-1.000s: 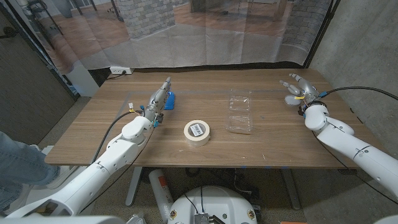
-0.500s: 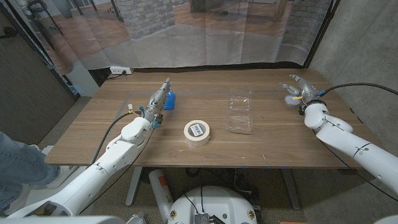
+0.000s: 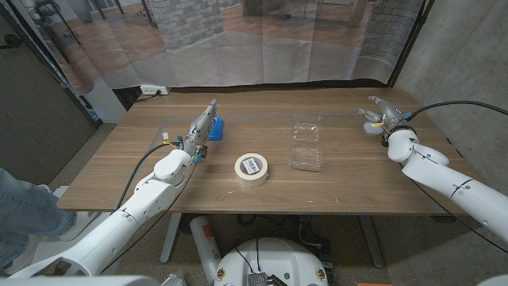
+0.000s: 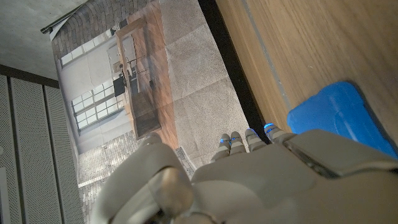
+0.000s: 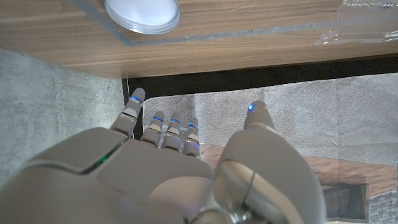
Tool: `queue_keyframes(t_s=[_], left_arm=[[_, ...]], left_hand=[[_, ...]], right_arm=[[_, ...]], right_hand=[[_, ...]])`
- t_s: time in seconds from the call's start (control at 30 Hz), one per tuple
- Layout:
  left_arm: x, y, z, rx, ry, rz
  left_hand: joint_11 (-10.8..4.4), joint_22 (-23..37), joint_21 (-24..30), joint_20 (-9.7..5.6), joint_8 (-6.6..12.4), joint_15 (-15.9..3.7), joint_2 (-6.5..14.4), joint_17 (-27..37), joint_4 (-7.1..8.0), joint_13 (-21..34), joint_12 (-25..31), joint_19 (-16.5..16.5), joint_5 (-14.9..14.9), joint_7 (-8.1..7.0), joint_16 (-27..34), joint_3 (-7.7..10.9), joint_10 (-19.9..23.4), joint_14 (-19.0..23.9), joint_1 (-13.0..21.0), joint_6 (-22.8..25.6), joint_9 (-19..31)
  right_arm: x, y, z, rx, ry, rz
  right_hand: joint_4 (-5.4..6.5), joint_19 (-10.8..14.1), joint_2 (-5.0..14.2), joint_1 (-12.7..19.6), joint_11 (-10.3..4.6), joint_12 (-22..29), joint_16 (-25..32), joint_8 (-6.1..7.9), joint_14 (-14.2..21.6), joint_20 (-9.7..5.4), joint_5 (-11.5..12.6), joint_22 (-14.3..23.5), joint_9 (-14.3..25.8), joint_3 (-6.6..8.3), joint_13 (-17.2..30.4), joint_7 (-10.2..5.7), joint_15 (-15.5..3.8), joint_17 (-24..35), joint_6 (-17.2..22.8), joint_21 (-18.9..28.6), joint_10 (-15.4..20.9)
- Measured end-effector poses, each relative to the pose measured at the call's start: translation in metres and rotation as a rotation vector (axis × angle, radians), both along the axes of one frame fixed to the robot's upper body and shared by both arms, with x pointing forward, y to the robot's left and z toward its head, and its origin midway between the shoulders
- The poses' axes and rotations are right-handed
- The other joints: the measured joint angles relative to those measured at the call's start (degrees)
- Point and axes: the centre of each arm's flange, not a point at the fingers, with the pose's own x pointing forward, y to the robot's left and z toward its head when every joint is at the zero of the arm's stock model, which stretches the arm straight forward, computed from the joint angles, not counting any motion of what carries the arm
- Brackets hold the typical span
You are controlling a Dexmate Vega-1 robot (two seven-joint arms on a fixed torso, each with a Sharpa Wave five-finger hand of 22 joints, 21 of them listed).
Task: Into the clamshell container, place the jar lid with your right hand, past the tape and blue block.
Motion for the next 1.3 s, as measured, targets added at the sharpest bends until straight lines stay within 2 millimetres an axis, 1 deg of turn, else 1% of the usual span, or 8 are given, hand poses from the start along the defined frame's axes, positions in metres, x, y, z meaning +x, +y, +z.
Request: queue_keyframes(t_s=[0.57,0.63,0.73,0.8,0.93,1.03,1.17,1.3], left_arm=[[-0.0036,0.0009,0.0014,0.003,-0.007,0.005],[-0.0037,0.0008,0.0015,0.003,-0.008,0.005],[-0.0037,0.0009,0.0016,0.003,-0.008,0.005],[-0.0037,0.001,0.0016,0.003,-0.008,0.005],[-0.0034,0.0011,0.0014,0.001,-0.01,0.003],[-0.0026,0.0014,0.0016,0.0,-0.011,0.003],[-0.002,0.002,0.0026,0.0,-0.014,0.0],[-0.0014,0.0026,0.0029,0.001,-0.014,-0.001]], left_hand=[[0.0,0.0,-0.2,0.0,-0.27,0.0,0.2,0.0,0.0,0.0,0.0,0.0,0.0,0.0,0.0,0.0,0.0,0.0,0.2,0.0,0.0],[0.0,0.0,-0.2,0.0,-0.27,0.0,0.2,0.0,0.0,0.0,0.0,0.0,0.0,0.0,0.0,0.0,0.0,0.0,0.2,0.0,0.0],[0.0,0.0,-0.2,0.0,-0.27,0.0,0.2,0.0,0.0,0.0,-0.2,0.0,0.0,0.0,0.0,0.0,0.0,0.0,0.2,0.0,0.0],[0.0,0.0,-0.2,0.0,-0.27,0.0,0.3,0.0,0.0,0.0,-0.2,0.0,0.0,0.0,0.0,0.0,0.0,0.0,0.3,0.0,0.0],[0.0,0.0,-0.2,0.0,-0.27,0.0,0.5,0.0,0.0,0.0,-0.2,0.0,0.0,0.22,0.0,0.0,0.0,0.0,0.5,0.2,0.0],[0.0,0.0,-0.2,0.0,-0.27,0.0,0.5,0.0,0.0,0.0,-0.2,0.0,0.0,0.32,-0.4,0.0,0.0,0.0,0.5,0.3,0.0],[0.0,0.0,-0.2,0.0,-0.27,-0.01,0.5,0.0,0.0,0.0,-0.2,0.0,0.0,0.31,-0.5,0.0,0.0,0.0,0.5,0.3,0.0],[0.0,0.0,-0.2,0.0,-0.26,0.0,0.5,0.0,-0.24,0.0,-0.2,0.0,0.0,0.31,-0.5,-0.24,0.0,0.0,0.5,0.3,0.0]], right_arm=[[-0.0002,-0.0038,0.0031,-0.005,0.035,-0.027],[0.0004,-0.004,0.0031,-0.005,0.041,-0.031],[0.001,-0.004,0.0033,-0.006,0.048,-0.034],[0.0014,-0.0042,0.0032,-0.006,0.052,-0.037],[0.002,-0.0045,0.0026,-0.007,0.061,-0.046],[0.0023,-0.0056,0.0019,-0.008,0.067,-0.056],[0.0033,-0.0047,0.0011,-0.009,0.077,-0.064],[0.0039,-0.0053,0.0001,-0.009,0.086,-0.074]], right_hand=[[-0.14,0.0,-0.6,0.6,0.32,0.0,0.0,0.01,-0.6,-0.01,0.4,0.0,0.0,-0.14,0.0,-0.3,0.61,0.0,-0.3,-0.4,-0.3],[-0.14,0.0,-0.6,0.6,0.32,0.0,0.0,0.01,-0.6,-0.01,0.4,0.0,0.0,-0.14,0.1,0.0,0.61,0.0,-0.6,-0.4,-0.3],[-0.14,0.0,-0.6,0.6,0.32,0.0,0.0,0.01,-0.6,0.0,0.4,0.0,0.0,-0.14,0.3,-0.32,0.61,0.0,-0.9,-0.4,-0.3],[-0.14,0.3,-0.82,0.8,0.32,0.0,0.0,0.01,-0.6,0.33,0.4,0.0,0.0,-0.14,0.3,-0.13,0.61,0.0,-1.4,-0.8,-0.3],[-0.14,0.3,-0.9,0.9,0.39,0.0,0.0,0.01,-0.6,0.3,0.4,0.0,0.0,-0.14,0.3,-0.2,0.63,0.0,-1.6,-0.9,-0.8],[-0.59,0.3,-1.14,1.1,0.39,0.0,0.0,0.01,-0.6,0.3,0.4,0.3,0.0,-0.11,0.3,0.1,1.05,0.0,-1.9,-1.0,-0.8],[-0.62,0.3,-1.35,1.4,0.21,0.0,0.0,0.02,-0.8,0.3,0.9,0.3,0.0,-0.14,0.3,-0.21,1.25,0.0,-2.2,-1.2,-1.0],[-0.62,0.3,-1.37,1.4,0.43,0.0,0.0,0.03,-0.8,0.3,0.9,0.3,0.0,-0.14,0.3,0.0,1.25,0.0,-2.5,-1.4,-1.2]])
